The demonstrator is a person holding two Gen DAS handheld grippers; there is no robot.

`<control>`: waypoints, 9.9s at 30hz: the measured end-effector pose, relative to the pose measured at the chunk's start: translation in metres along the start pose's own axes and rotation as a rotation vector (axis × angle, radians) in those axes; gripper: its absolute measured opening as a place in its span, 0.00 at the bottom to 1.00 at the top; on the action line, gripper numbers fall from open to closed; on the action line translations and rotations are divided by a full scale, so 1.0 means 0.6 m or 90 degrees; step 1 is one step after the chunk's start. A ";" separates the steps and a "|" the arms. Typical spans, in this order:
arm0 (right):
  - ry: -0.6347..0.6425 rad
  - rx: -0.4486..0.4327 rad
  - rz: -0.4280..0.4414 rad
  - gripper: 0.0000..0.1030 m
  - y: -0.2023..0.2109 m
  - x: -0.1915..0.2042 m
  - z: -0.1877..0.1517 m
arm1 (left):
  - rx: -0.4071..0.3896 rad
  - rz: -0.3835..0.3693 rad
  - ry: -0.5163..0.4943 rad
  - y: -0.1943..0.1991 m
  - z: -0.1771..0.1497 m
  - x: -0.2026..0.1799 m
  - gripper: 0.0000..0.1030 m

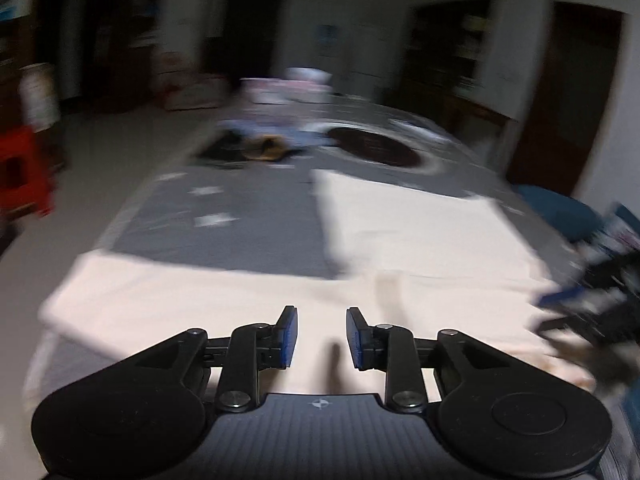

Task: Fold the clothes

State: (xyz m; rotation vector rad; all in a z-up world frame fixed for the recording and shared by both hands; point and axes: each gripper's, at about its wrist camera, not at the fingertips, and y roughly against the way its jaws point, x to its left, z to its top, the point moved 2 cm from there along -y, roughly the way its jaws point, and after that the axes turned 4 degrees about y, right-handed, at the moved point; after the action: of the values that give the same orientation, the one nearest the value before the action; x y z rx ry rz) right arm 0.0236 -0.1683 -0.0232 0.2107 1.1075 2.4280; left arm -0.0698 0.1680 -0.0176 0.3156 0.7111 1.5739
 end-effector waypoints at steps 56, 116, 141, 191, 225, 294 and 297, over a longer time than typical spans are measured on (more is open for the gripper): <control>0.100 -0.074 0.052 0.32 -0.096 0.076 0.211 | -0.062 0.195 0.237 0.004 0.005 0.232 0.14; -0.100 -0.063 -0.049 0.28 0.042 -0.028 0.003 | 0.042 -0.140 -0.161 -0.053 0.033 -0.127 0.12; 0.034 0.002 -0.006 0.26 0.050 0.040 -0.025 | 0.023 -0.230 -0.504 0.061 -0.080 -0.172 0.41; 0.022 -0.066 0.029 0.11 0.057 0.028 0.004 | 0.017 -0.214 -0.479 0.003 -0.078 -0.149 0.35; 0.020 -0.116 0.036 0.08 0.174 0.016 0.063 | -0.050 -0.258 -0.381 0.063 0.060 -0.158 0.05; -0.176 -0.055 -0.129 0.06 -0.054 -0.170 0.069 | 0.079 -0.185 -0.269 -0.250 0.128 -0.213 0.25; -0.180 -0.033 -0.118 0.06 -0.091 -0.174 0.075 | 0.087 -0.181 -0.270 -0.260 0.125 -0.214 0.25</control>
State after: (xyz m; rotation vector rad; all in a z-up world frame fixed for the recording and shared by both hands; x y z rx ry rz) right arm 0.1493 -0.1557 -0.0291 0.4027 0.8957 2.1798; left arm 0.1171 0.0614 -0.0277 0.6019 0.5055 1.1405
